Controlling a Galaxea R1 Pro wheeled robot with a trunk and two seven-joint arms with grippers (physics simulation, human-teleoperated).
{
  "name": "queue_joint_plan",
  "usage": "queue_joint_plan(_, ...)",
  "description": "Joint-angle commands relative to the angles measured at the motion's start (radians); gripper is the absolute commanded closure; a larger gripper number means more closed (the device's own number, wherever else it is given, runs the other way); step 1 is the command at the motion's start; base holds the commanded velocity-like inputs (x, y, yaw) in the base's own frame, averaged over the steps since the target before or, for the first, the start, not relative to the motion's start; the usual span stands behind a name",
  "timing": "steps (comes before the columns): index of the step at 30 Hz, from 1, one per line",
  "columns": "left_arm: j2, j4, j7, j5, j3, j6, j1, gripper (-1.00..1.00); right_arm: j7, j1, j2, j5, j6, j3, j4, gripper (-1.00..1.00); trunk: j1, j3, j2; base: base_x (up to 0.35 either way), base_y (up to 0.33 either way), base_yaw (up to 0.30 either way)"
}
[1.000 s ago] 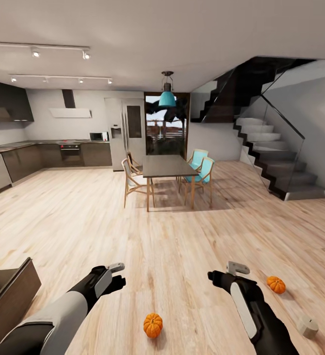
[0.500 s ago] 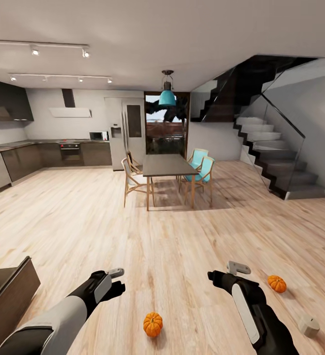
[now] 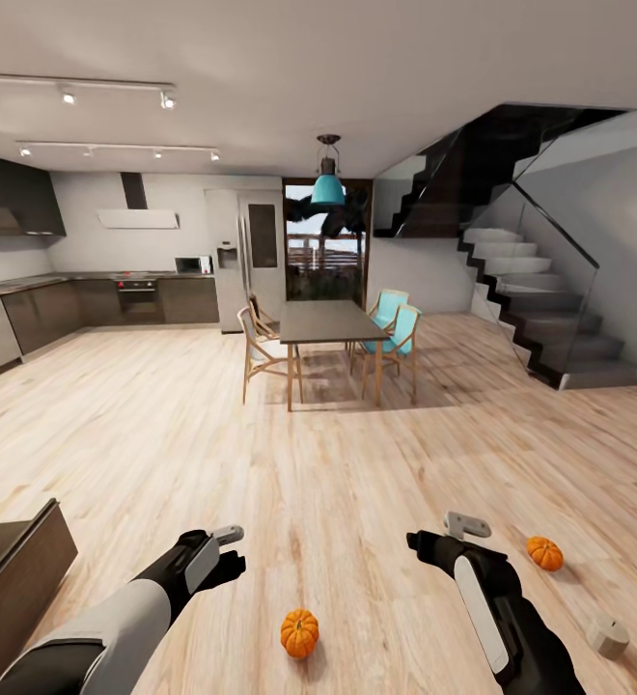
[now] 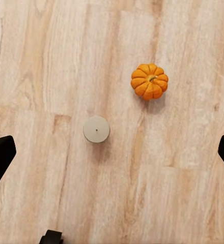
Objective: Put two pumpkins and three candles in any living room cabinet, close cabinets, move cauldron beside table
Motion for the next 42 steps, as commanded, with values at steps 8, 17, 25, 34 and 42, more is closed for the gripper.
queue_joint_plan(8,-0.001,-0.003,0.009,0.010,0.003,0.003,0.000,-1.00,-0.007,-0.001,0.001,-0.011,0.002,-0.002,0.003,-1.00,0.031,-0.026,-0.057,0.000,0.000,0.000)
queue_joint_plan(17,-0.001,-0.003,0.009,0.009,0.003,0.003,0.000,-1.00,-0.006,-0.001,0.001,-0.011,0.002,-0.002,0.005,-1.00,0.065,-0.055,-0.120,0.000,0.000,0.000)
queue_joint_plan(25,-0.001,-0.003,0.009,0.009,0.003,0.003,0.000,-1.00,-0.006,-0.001,0.001,-0.011,0.003,-0.002,0.005,-1.00,0.096,-0.080,-0.176,0.000,0.000,0.000)
queue_joint_plan(34,-0.001,-0.003,0.009,0.008,0.003,0.003,0.000,-1.00,-0.006,-0.001,0.001,-0.011,0.003,-0.002,0.005,-1.00,0.131,-0.108,-0.239,0.000,0.000,0.000)
queue_joint_plan(42,-0.001,-0.003,0.009,0.009,0.003,0.003,0.000,-1.00,-0.006,-0.001,0.001,-0.011,0.003,-0.001,0.005,-1.00,0.161,-0.133,-0.295,0.000,0.000,0.000)
